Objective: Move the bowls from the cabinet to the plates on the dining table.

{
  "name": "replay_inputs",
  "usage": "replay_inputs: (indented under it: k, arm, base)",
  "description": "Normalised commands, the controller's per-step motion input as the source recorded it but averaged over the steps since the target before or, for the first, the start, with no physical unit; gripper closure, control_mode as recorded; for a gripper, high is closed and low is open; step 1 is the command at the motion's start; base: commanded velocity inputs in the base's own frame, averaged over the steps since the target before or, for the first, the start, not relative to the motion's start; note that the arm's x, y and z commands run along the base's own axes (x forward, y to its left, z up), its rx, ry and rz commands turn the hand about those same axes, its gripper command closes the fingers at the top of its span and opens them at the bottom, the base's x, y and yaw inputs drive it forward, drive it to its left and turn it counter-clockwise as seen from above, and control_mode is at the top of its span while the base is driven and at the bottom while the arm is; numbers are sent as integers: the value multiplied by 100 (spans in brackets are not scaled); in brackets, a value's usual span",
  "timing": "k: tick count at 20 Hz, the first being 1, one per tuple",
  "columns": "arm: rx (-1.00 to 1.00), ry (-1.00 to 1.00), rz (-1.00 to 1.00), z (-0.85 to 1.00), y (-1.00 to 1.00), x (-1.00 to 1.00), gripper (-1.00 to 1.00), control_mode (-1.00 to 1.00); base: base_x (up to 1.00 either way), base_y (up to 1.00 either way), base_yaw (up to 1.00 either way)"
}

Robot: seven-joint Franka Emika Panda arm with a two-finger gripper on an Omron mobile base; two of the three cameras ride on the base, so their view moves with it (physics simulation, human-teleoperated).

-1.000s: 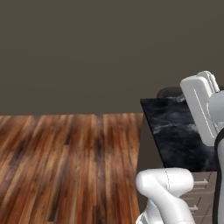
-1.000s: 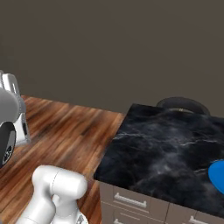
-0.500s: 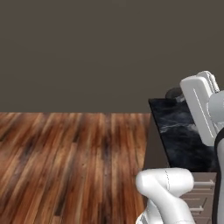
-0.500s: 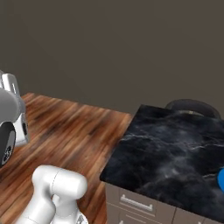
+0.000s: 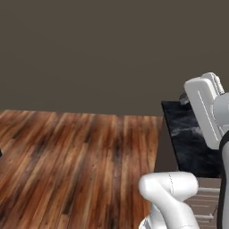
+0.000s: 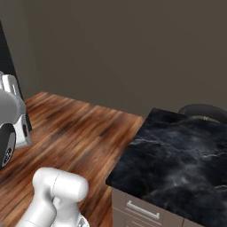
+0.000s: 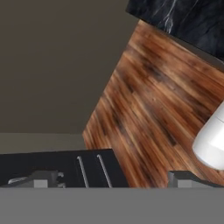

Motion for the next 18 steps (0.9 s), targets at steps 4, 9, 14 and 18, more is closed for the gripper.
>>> replay_inputs:
  k: [4,9,14,18]
  arm:
    - [0,0,0,0,0,0,-100,100]
    - [0,0,0,0,0,0,-100,100]
    - [0,0,0,0,0,0,-100,100]
    - [0,0,0,0,0,0,-100,100]
  base:
    - [-1,25,19]
    - [-3,33,17]
    - [-4,38,16]
    - [-5,40,15]
